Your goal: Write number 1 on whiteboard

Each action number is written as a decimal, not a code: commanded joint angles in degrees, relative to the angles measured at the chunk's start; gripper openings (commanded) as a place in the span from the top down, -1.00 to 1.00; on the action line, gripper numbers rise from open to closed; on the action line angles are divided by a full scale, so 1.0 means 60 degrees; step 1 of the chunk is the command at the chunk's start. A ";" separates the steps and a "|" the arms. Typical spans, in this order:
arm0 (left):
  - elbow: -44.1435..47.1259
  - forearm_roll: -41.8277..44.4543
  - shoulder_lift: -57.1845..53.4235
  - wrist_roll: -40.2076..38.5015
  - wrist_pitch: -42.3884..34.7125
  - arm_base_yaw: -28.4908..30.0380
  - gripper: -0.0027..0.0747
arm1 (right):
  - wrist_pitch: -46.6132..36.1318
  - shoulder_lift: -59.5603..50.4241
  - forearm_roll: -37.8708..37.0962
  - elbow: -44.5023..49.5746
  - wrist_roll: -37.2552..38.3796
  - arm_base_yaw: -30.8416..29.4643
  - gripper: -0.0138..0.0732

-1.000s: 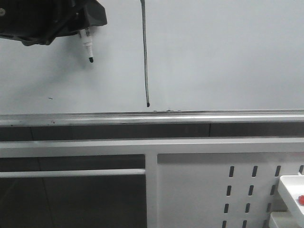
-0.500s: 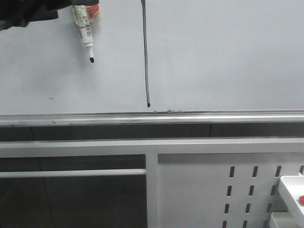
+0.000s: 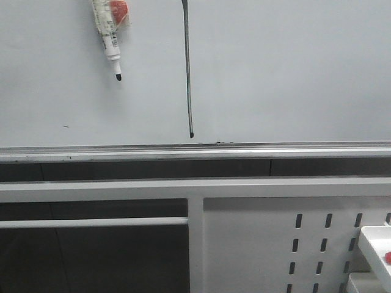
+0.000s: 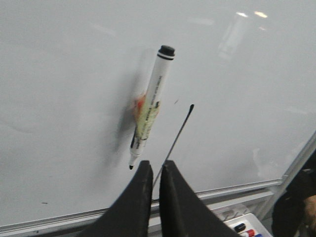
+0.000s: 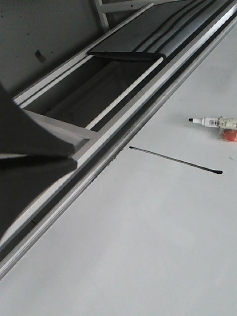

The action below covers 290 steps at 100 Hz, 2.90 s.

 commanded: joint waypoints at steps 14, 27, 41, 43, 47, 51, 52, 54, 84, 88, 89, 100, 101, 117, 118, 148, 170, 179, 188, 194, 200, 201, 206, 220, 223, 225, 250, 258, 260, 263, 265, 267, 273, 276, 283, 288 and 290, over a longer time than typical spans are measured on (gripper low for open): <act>-0.0228 0.0376 -0.0917 0.0047 0.0192 -0.0087 0.98 | -0.0719 0.0081 -0.0293 -0.0243 0.0001 -0.0058 0.80; -0.0228 0.0376 -0.0964 0.0047 0.0315 -0.0087 0.98 | -0.0719 0.0081 -0.0293 -0.0243 0.0001 -0.0058 0.79; -0.0228 0.0376 -0.0964 0.0047 0.0434 -0.0087 0.98 | -0.0719 0.0081 -0.0293 -0.0243 0.0001 -0.0058 0.79; -0.0228 0.0376 -0.0964 0.0047 0.0434 -0.0087 0.98 | -0.0719 0.0081 -0.0293 -0.0243 0.0001 -0.0058 0.80; -0.0228 0.0376 -0.0964 0.0047 0.0434 -0.0087 0.98 | -0.0719 0.0081 -0.0293 -0.0243 0.0001 -0.0058 0.79; -0.0228 0.0376 -0.0964 0.0047 0.0434 -0.0087 0.98 | -0.0719 0.0081 -0.0293 -0.0243 0.0001 -0.0058 0.79; -0.0228 0.0376 -0.0964 0.0047 0.0434 -0.0087 0.98 | -0.0719 0.0081 -0.0293 -0.0243 0.0001 -0.0058 0.79; -0.0228 0.0376 -0.0964 0.0047 0.0434 -0.0087 0.98 | -0.0719 0.0081 -0.0293 -0.0243 0.0001 -0.0058 0.79; -0.0152 0.0376 -0.0964 0.0237 -0.0075 -0.0070 0.98 | -0.0719 0.0081 -0.0293 -0.0243 0.0001 -0.0058 0.79; -0.0034 0.0648 -0.0985 0.0257 -0.0355 -0.0070 0.98 | -0.0719 0.0081 -0.0293 -0.0243 0.0001 -0.0058 0.80; -0.0014 0.0742 -0.0985 0.0257 -0.0407 -0.0070 0.98 | -0.0719 0.0081 -0.0293 -0.0243 0.0001 -0.0058 0.80; 0.0533 0.2847 -0.0985 0.0280 -0.1542 0.0139 0.98 | -0.0719 0.0081 -0.0293 -0.0243 0.0001 -0.0058 0.80; 0.0578 0.3220 -0.0985 0.0280 -0.1643 0.0178 0.98 | -0.0719 0.0081 -0.0293 -0.0243 0.0001 -0.0058 0.80; 0.1337 0.5453 -0.1334 -0.0770 -0.1162 0.1565 0.98 | -0.0719 0.0081 -0.0293 -0.0243 0.0001 -0.0058 0.80; 0.1339 0.5455 -0.1362 -0.0845 -0.1000 0.1635 0.98 | -0.0719 0.0081 -0.0293 -0.0243 0.0001 -0.0058 0.80; 0.2013 0.6197 -0.3704 -0.1796 0.2283 0.4086 0.98 | -0.0719 0.0081 -0.0293 -0.0243 0.0001 -0.0058 0.80; 0.2641 0.6291 -0.5260 -0.2595 0.3609 0.6086 0.98 | -0.0719 0.0081 -0.0293 -0.0243 0.0001 -0.0058 0.80; 0.2812 0.6620 -0.5629 -0.3152 0.4316 0.6766 0.98 | -0.0719 0.0081 -0.0293 -0.0243 0.0001 -0.0058 0.80; 0.2938 0.6804 -0.5963 -0.3871 0.5149 0.7355 0.98 | -0.0719 0.0081 -0.0293 -0.0243 0.0001 -0.0058 0.80; 0.2938 0.6924 -0.5943 -0.4047 0.5771 0.7627 0.98 | -0.0719 0.0081 -0.0293 -0.0243 0.0001 -0.0058 0.80; 0.2938 0.6960 -0.5943 -0.4047 0.6194 0.7837 0.98 | -0.0719 0.0081 -0.0293 -0.0243 0.0001 -0.0058 0.80; 0.2938 0.6960 -0.5943 -0.4047 0.6279 0.7848 0.98 | -0.0719 0.0081 -0.0293 -0.0243 0.0001 -0.0058 0.80; 0.2938 0.6960 -0.5943 -0.4047 0.6556 0.7932 0.98 | -0.0719 0.0081 -0.0293 -0.0243 0.0001 -0.0058 0.80; 0.2938 0.6960 -0.5943 -0.4047 0.7381 0.8073 0.98 | -0.0719 0.0081 -0.0293 -0.0243 0.0001 -0.0058 0.80; 0.2938 0.6960 -0.5943 -0.4047 0.7358 0.8073 0.98 | -0.0719 0.0081 -0.0293 -0.0243 0.0001 -0.0058 0.80; 0.2938 0.6960 -0.5943 -0.4047 0.7358 0.8073 0.98 | -0.0719 0.0081 -0.0293 -0.0243 0.0001 -0.0058 0.80; 0.2938 0.6960 -0.5943 -0.4047 0.7231 0.8073 0.98 | -0.0719 0.0081 -0.0293 -0.0243 0.0001 -0.0058 0.80; 0.2938 0.6960 -0.5943 -0.4047 0.7231 0.8073 0.98 | -0.0719 0.0081 -0.0293 -0.0243 0.0001 -0.0058 0.80; 0.2938 0.6960 -0.5943 -0.4047 0.7231 0.8073 0.98 | -0.0719 0.0081 -0.0293 -0.0243 0.0001 -0.0058 0.80; 0.2938 0.6960 -0.5943 -0.4047 0.7231 0.8073 0.98 | -0.0719 0.0081 -0.0293 -0.0243 0.0001 -0.0058 0.80; 0.2938 0.6960 -0.5943 -0.4047 0.7231 0.8073 0.98 | -0.0719 0.0081 -0.0293 -0.0243 0.0001 -0.0058 0.80; 0.2938 0.6960 -0.5943 -0.4047 0.7231 0.8073 0.98 | -0.0719 0.0081 -0.0293 -0.0243 0.0001 -0.0058 0.80; 0.2938 0.6960 -0.5943 -0.4047 0.7231 0.8073 0.98 | -0.0719 0.0081 -0.0293 -0.0243 0.0001 -0.0058 0.80; 0.2938 0.6960 -0.5943 -0.4047 0.7231 0.8073 0.98 | -0.0719 0.0081 -0.0293 -0.0243 0.0001 -0.0058 0.80; 0.2938 0.6960 -0.5943 -0.4047 0.7231 0.8073 0.98 | -0.0719 0.0081 -0.0293 -0.0243 0.0001 -0.0058 0.80; 0.2938 0.6960 -0.5943 -0.4047 0.7231 0.8073 0.98 | -0.0719 0.0081 -0.0293 -0.0243 0.0001 -0.0058 0.80; 0.2938 0.6960 -0.5943 -0.4047 0.7231 0.8073 0.98 | -0.0719 0.0081 -0.0293 -0.0243 0.0001 -0.0058 0.80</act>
